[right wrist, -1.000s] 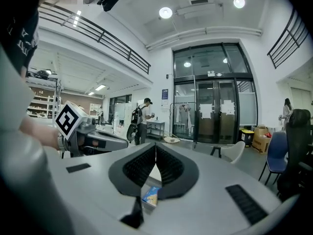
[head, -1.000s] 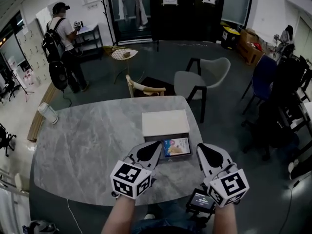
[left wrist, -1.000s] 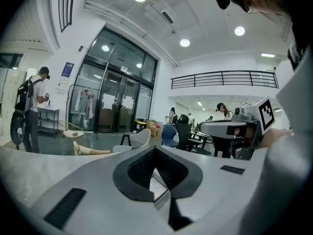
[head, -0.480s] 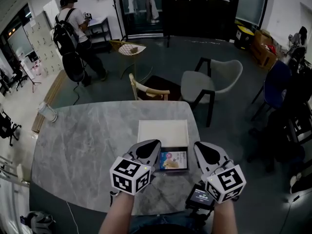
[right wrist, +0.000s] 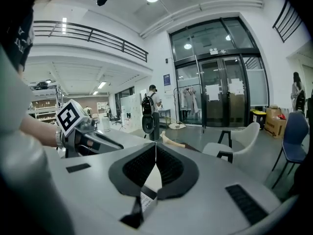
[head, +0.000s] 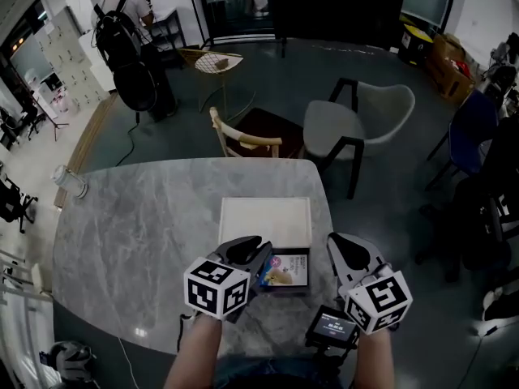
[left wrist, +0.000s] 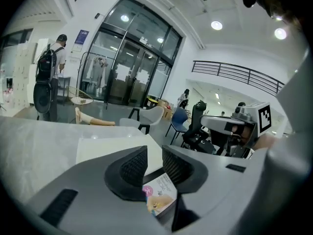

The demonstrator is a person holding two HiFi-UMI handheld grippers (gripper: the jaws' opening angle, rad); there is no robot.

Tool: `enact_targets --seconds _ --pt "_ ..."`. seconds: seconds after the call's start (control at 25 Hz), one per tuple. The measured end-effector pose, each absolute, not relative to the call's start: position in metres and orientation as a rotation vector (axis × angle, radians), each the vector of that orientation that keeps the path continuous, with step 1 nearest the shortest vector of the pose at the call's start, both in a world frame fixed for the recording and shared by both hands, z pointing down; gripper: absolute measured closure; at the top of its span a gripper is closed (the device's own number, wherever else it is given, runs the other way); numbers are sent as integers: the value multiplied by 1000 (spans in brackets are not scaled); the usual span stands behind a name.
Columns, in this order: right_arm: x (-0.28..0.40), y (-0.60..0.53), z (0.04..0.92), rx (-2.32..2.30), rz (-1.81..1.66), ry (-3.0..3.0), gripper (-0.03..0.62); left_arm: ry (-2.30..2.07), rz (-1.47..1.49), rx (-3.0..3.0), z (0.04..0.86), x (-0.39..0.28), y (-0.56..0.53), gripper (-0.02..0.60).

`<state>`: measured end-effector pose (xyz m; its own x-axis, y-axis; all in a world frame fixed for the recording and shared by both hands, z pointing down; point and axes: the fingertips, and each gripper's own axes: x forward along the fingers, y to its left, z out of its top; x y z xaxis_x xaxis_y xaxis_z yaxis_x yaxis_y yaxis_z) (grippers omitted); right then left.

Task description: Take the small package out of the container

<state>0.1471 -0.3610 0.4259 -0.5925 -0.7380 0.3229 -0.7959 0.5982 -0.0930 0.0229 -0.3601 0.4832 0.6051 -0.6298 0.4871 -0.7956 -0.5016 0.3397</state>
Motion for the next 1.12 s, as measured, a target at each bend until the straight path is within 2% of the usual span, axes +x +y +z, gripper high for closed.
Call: enact_targets --seconds 0.08,0.32,0.52,1.12 --pt "147 -362 435 1256 368 -2569 569 -1093 423 2255 493 21 -356 439" --pt "145 -358 459 1240 467 -2546 568 -1021 466 2125 526 15 -339 421" --pt "146 -357 483 1231 520 -2502 569 -934 565 2050 561 19 -322 361" --pt "158 -362 504 1264 595 -2441 569 -840 703 1801 625 23 -327 357"
